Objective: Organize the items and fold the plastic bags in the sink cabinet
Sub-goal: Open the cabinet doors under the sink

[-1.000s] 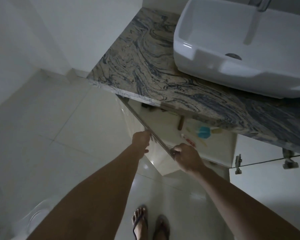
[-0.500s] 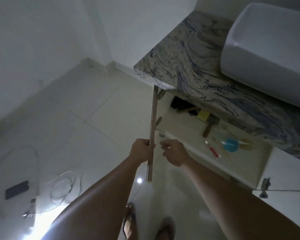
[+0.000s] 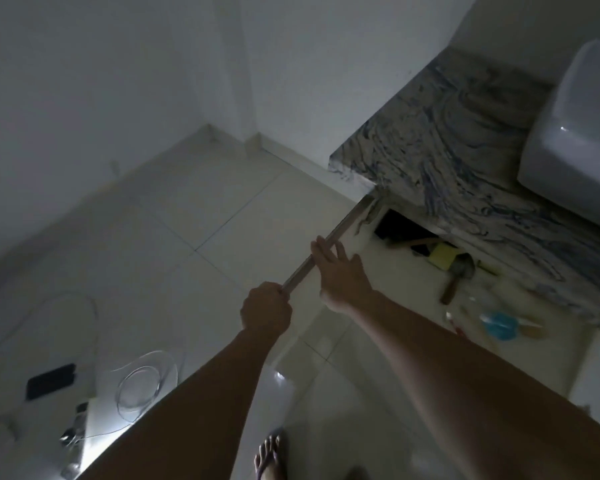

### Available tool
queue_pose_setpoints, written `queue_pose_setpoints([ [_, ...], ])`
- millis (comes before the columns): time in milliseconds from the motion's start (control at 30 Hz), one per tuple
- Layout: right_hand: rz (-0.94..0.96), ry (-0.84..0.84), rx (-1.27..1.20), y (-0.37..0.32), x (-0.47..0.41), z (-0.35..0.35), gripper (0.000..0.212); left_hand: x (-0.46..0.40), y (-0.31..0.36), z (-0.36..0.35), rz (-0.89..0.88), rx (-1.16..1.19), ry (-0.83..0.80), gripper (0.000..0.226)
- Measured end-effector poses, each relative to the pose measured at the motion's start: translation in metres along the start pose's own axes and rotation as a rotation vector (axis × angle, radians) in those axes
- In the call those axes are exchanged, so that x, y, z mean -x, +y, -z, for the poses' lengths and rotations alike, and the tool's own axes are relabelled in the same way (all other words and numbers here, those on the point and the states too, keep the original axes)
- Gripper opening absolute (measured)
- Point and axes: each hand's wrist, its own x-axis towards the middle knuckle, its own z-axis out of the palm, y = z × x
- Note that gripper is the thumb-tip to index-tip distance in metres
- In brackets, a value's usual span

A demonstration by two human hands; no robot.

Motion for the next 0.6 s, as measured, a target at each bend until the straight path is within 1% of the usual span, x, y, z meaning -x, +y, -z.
queue_pose_setpoints([
  [100,-0.042,-0.035,-0.038,-0.016,-0.015,0.005,0.071,-0.019,-0.011,0.019,-0.026,-0.053,0.019,0.020],
  [200,-0.062,-0.073,-0.069,-0.023,-0.021,0.013,0.075,-0.034,-0.014,0.030,-0.073,-0.092,-0.042,0.019],
  [267,-0.048,-0.090,-0.101,-0.020,-0.018,0.018,0.077,-0.038,-0.011,0.034,-0.091,-0.121,-0.077,0.023],
  [367,-0.037,-0.068,-0.143,-0.007,-0.008,0.025,0.078,-0.039,0.000,0.037,-0.157,-0.150,-0.043,0.030],
  [433,-0.076,-0.050,-0.177,0.007,0.004,0.031,0.076,-0.037,0.014,0.042,-0.287,-0.225,0.066,0.032],
  [500,-0.153,-0.052,-0.215,0.024,0.019,0.038,0.075,-0.035,0.033,0.043,-0.490,-0.306,0.185,0.027],
  [533,-0.196,-0.056,-0.225,0.034,0.028,0.041,0.074,-0.035,0.043,0.042,-0.566,-0.315,0.209,0.025],
  [600,-0.282,-0.053,-0.230,0.057,0.046,0.044,0.067,-0.029,0.067,0.039,-0.597,-0.264,0.067,0.031],
])
